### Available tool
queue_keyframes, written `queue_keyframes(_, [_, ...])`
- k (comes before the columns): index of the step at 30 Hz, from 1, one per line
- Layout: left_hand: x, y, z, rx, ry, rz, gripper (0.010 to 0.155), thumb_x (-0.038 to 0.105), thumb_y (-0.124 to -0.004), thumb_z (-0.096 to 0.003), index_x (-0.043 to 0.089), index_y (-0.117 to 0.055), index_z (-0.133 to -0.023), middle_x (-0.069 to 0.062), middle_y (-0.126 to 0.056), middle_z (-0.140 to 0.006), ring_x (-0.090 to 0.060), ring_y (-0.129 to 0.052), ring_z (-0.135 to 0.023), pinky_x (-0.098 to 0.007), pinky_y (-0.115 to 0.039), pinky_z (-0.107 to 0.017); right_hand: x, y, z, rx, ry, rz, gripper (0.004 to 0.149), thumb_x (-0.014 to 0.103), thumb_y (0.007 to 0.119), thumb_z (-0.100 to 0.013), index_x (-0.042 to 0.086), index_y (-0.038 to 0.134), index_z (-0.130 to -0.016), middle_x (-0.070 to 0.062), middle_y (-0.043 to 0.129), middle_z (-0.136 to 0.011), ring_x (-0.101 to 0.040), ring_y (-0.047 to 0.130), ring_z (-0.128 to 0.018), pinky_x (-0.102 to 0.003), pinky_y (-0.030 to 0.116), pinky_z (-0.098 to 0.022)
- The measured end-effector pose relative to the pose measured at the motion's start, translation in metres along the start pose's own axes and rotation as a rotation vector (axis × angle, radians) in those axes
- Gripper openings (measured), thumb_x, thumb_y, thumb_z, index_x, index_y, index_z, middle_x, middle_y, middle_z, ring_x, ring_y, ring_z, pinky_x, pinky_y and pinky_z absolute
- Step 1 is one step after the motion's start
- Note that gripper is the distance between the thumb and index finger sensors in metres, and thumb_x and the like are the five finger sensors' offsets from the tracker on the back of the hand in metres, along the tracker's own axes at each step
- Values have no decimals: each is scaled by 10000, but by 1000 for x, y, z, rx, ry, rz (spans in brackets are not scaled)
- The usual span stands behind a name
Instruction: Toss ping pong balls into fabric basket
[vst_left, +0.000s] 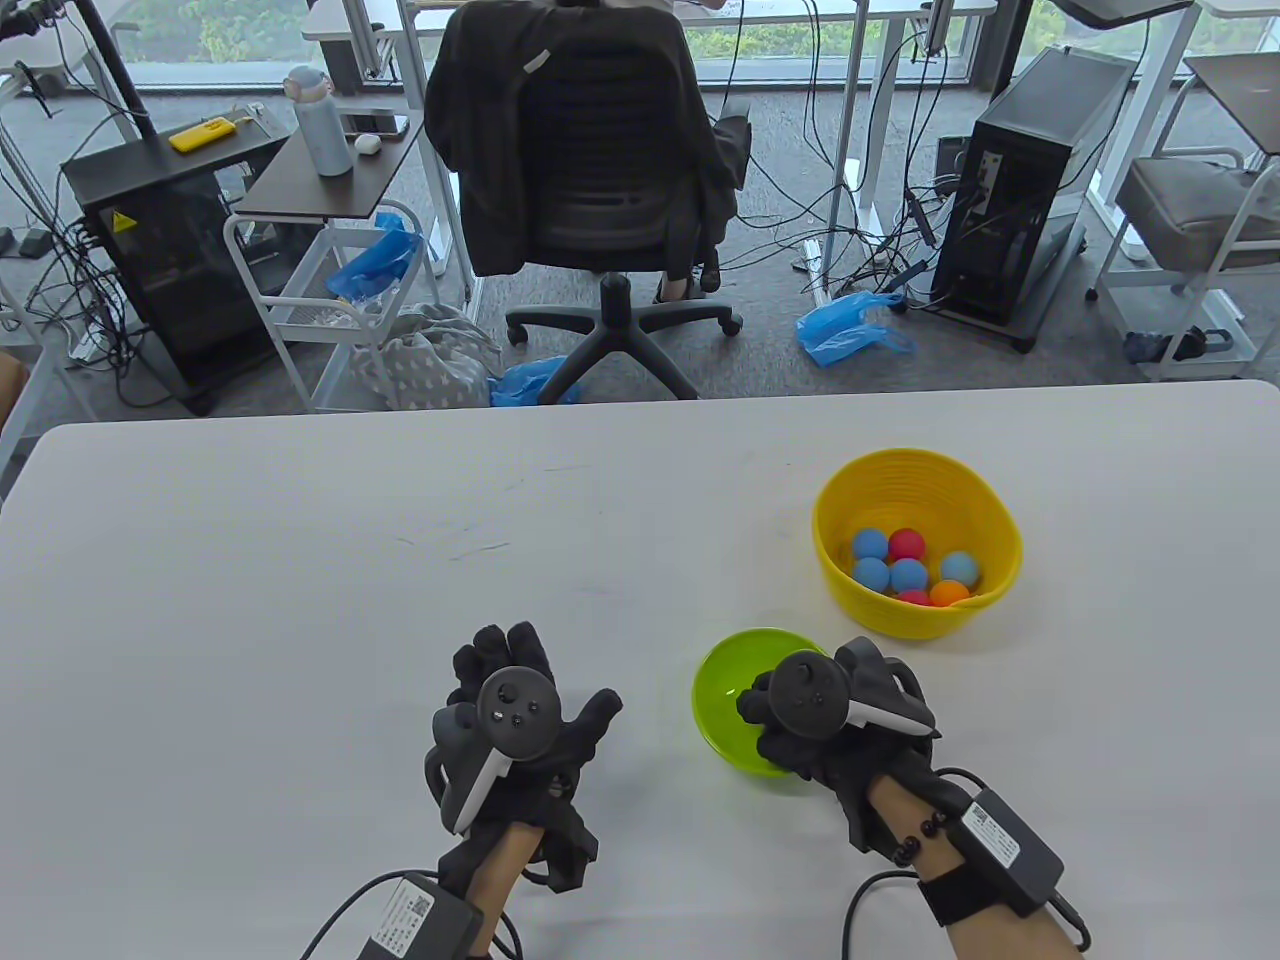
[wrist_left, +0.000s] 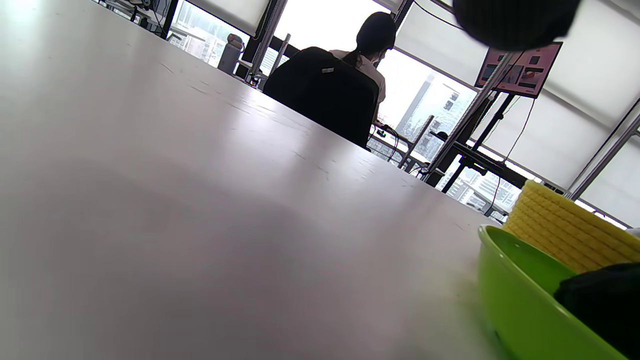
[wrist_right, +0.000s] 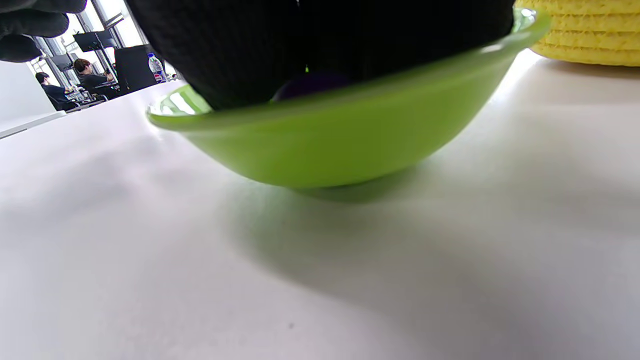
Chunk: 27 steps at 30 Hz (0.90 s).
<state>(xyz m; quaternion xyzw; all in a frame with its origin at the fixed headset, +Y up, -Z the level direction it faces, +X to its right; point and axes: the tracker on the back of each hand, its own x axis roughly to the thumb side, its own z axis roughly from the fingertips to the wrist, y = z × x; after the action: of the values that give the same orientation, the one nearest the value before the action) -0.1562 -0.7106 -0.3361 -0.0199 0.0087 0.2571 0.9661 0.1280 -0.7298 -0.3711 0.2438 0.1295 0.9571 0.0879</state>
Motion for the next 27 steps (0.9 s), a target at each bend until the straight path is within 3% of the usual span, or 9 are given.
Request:
queue_keyframes(9, [1,0,0,4,0,-7,1017,594,-725,-473,60,-170,-1137,-265,-27,-1172,-570,-64,-1050,-756,-190,-732,0,5,-5,20,8,-8,497,259,873,-520,196,752,-997,-164,730,-1074,-434,863,-860,-575,749,-640])
queue_keyframes(16, [1,0,0,5,-1,-4,1018,594,-725,-473,59,-169,-1137,-264,-27,-1172,-571,-63,-1050,-756,-190,-731,-8,-7,7,-132,-39,-132,433,267,842,-528,215,795,-956,-169,751,-1055,-446,883,-825,-576,768,-616])
queue_keyframes(27, [1,0,0,5,-3,-8,1017,594,-725,-474,59,-170,-1137,-266,-27,-1171,-571,-66,-1049,-757,-191,-730,-55,-34,42,-464,-90,-753,470,347,829,-528,146,793,-951,-208,810,-974,-404,964,-695,-532,842,-516])
